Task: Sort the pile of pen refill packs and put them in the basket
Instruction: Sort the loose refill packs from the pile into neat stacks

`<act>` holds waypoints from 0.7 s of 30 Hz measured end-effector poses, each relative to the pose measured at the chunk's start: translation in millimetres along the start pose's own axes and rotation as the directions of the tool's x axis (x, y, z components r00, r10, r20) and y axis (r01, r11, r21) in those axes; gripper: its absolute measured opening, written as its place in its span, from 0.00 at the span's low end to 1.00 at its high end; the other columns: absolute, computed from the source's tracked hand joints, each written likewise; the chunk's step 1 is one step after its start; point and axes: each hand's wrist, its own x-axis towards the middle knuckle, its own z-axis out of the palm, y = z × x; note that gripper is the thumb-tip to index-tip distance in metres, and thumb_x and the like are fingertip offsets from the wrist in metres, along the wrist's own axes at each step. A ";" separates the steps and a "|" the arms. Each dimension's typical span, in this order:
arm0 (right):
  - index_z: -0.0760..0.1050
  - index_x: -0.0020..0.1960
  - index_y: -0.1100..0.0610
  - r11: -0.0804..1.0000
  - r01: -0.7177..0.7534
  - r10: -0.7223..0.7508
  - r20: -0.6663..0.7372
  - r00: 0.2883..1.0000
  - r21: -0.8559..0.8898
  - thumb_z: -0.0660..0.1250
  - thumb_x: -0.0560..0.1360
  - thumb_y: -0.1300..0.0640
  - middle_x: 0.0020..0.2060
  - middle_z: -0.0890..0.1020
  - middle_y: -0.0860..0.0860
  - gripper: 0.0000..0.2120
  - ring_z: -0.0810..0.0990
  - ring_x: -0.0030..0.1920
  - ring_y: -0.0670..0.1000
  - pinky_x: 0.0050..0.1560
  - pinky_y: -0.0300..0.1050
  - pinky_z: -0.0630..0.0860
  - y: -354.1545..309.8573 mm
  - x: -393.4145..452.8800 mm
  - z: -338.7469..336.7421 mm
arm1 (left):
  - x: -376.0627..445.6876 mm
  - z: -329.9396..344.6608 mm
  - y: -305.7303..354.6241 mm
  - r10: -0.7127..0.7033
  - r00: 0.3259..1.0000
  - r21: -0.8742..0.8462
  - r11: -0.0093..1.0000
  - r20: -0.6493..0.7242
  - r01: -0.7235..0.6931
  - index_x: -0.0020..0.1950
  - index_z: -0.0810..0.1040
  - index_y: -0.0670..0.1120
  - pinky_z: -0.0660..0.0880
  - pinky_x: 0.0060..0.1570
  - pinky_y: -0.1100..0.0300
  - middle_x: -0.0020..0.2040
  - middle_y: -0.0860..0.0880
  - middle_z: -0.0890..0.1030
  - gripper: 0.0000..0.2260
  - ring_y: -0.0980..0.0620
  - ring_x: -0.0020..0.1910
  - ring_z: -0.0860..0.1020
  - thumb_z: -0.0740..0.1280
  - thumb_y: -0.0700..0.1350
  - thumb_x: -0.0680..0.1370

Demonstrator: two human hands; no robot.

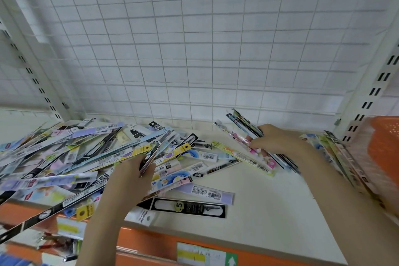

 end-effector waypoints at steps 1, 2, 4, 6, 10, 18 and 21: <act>0.72 0.41 0.57 1.000 0.008 -0.008 -0.007 1.000 0.011 0.64 0.71 0.62 0.28 0.75 0.51 0.02 0.74 0.26 0.48 0.32 0.40 0.69 -1.0 -0.1 0.8 | -0.3 -0.1 0.4 0.001 1.000 0.001 1.000 0.000 -0.001 0.31 0.64 0.48 0.62 0.25 0.60 0.24 0.51 0.67 0.16 0.52 0.24 0.67 0.62 0.46 0.79; 0.72 0.40 0.57 1.000 0.012 -0.011 -0.019 1.000 0.020 0.64 0.71 0.62 0.29 0.75 0.52 0.02 0.74 0.27 0.49 0.32 0.40 0.69 -1.2 0.3 1.2 | -0.5 -0.2 0.6 0.001 1.000 0.002 1.000 0.001 -0.001 0.31 0.64 0.48 0.62 0.26 0.61 0.24 0.51 0.67 0.16 0.52 0.24 0.67 0.62 0.46 0.79; 0.72 0.41 0.55 0.999 0.007 -0.006 -0.046 0.999 0.032 0.63 0.72 0.62 0.31 0.79 0.53 0.03 0.77 0.29 0.49 0.33 0.39 0.71 -1.3 0.6 1.4 | -0.9 -0.2 0.6 -0.006 1.000 0.000 1.000 0.004 0.006 0.32 0.65 0.49 0.62 0.26 0.61 0.24 0.51 0.68 0.16 0.52 0.24 0.67 0.62 0.47 0.79; 0.72 0.43 0.56 0.999 0.005 -0.002 -0.072 0.997 0.033 0.64 0.72 0.60 0.33 0.83 0.55 0.01 0.80 0.32 0.48 0.34 0.39 0.71 -2.1 -0.6 0.0 | -0.8 0.1 0.0 -0.019 1.000 -0.004 1.000 0.002 0.019 0.32 0.65 0.48 0.63 0.26 0.60 0.24 0.50 0.69 0.15 0.51 0.24 0.68 0.62 0.47 0.79; 0.75 0.44 0.59 0.997 0.032 -0.022 -0.147 0.989 0.069 0.63 0.71 0.58 0.35 0.85 0.55 0.05 0.85 0.40 0.52 0.43 0.43 0.76 -6.3 -2.7 -3.2 | -0.7 1.5 0.5 -0.015 1.000 0.016 1.000 -0.005 0.015 0.33 0.66 0.47 0.62 0.26 0.59 0.25 0.50 0.68 0.15 0.52 0.25 0.67 0.62 0.47 0.79; 0.75 0.42 0.57 0.992 0.122 -0.108 -0.282 0.953 0.032 0.70 0.72 0.50 0.32 0.80 0.47 0.10 0.79 0.30 0.44 0.29 0.34 0.69 -10.7 -10.4 -11.0 | -0.2 5.6 4.3 0.033 0.999 0.014 0.999 -0.024 -0.033 0.37 0.72 0.44 0.62 0.26 0.59 0.25 0.50 0.70 0.11 0.50 0.26 0.68 0.62 0.47 0.78; 0.73 0.43 0.58 0.994 0.109 -0.112 -0.240 0.964 -0.024 0.74 0.68 0.53 0.36 0.79 0.52 0.12 0.78 0.38 0.52 0.38 0.42 0.71 -8.8 -12.1 -12.7 | -0.8 6.0 7.7 0.044 0.999 0.003 0.999 -0.023 -0.044 0.38 0.73 0.43 0.62 0.27 0.59 0.25 0.50 0.69 0.11 0.51 0.25 0.68 0.62 0.47 0.78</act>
